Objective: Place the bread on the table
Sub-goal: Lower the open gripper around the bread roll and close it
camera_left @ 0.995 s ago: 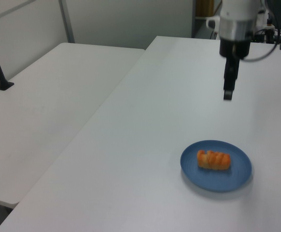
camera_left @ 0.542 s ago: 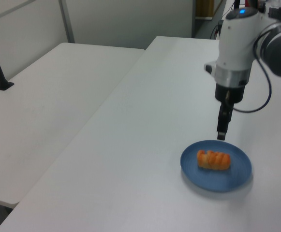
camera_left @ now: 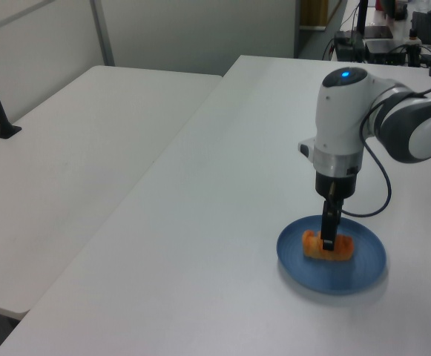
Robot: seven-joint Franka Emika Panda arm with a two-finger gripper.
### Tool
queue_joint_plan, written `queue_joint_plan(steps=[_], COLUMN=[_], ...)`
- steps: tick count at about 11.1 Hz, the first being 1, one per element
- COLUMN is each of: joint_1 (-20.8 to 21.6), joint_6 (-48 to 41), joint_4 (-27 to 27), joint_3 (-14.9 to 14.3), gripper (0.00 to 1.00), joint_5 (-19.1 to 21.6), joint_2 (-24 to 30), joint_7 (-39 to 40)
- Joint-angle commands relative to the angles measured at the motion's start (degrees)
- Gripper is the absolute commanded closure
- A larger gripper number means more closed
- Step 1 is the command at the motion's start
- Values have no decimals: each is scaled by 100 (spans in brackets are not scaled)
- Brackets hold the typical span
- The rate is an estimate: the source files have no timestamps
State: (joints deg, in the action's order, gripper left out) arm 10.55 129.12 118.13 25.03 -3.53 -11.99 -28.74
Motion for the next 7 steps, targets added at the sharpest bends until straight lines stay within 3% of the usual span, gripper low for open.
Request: queue_joint_plan(steps=[1,4,7], joint_1=[35,26,44], joint_6=[140,342,333], joint_4=[35,35,0], joint_3=[-24,-24,-24], gripper=[4,18,57], joint_5=[-252,-402,-402], joint_2=[-128,-313,-296], joint_7=[-132,-132,-158])
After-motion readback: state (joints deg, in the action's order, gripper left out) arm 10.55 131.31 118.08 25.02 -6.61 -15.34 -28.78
